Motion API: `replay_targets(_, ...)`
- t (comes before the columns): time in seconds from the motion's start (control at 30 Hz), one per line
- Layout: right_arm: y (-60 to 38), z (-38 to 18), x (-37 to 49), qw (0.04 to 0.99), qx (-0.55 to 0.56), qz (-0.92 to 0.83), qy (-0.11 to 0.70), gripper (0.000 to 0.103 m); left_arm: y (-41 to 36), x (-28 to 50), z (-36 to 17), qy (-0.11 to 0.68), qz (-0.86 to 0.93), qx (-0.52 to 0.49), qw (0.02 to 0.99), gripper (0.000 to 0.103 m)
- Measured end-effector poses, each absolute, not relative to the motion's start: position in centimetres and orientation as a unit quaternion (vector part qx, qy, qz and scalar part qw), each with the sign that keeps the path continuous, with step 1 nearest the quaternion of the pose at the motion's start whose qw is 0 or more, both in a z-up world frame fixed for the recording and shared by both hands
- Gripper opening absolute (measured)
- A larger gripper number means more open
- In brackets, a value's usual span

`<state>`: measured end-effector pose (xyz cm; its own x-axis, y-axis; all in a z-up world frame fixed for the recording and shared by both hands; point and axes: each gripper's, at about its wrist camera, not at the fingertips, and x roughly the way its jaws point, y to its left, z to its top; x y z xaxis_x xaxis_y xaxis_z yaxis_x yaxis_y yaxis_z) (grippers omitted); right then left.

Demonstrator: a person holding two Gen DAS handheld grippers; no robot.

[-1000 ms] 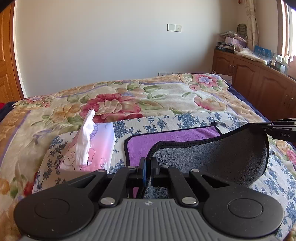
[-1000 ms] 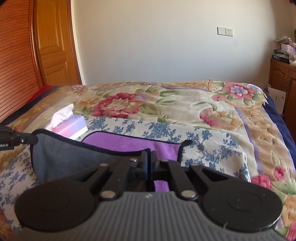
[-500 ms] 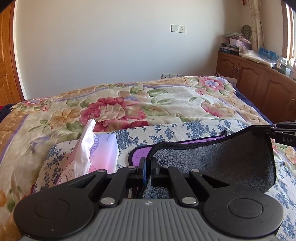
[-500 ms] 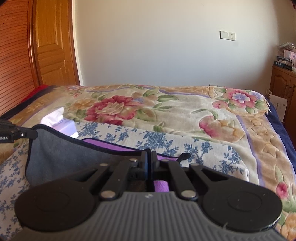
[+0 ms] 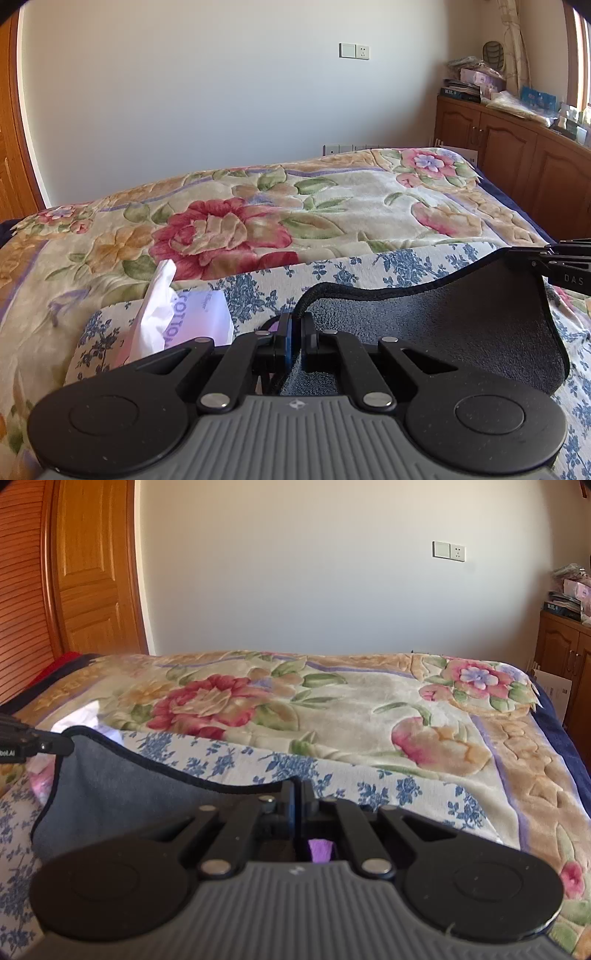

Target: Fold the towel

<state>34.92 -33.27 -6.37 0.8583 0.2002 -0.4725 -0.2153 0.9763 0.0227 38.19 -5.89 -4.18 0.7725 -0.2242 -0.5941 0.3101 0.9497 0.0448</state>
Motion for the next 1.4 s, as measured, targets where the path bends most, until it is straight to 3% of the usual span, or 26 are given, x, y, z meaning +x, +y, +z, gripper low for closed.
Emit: replay_targets(1.4, -33.0, -10.4, 40.3, 0.953, -0.035, 0.082, 0.291, 0.004, -6.4, 44.0, -8.5, 0.341, -0.111, 0.085, 0.929, 0.006)
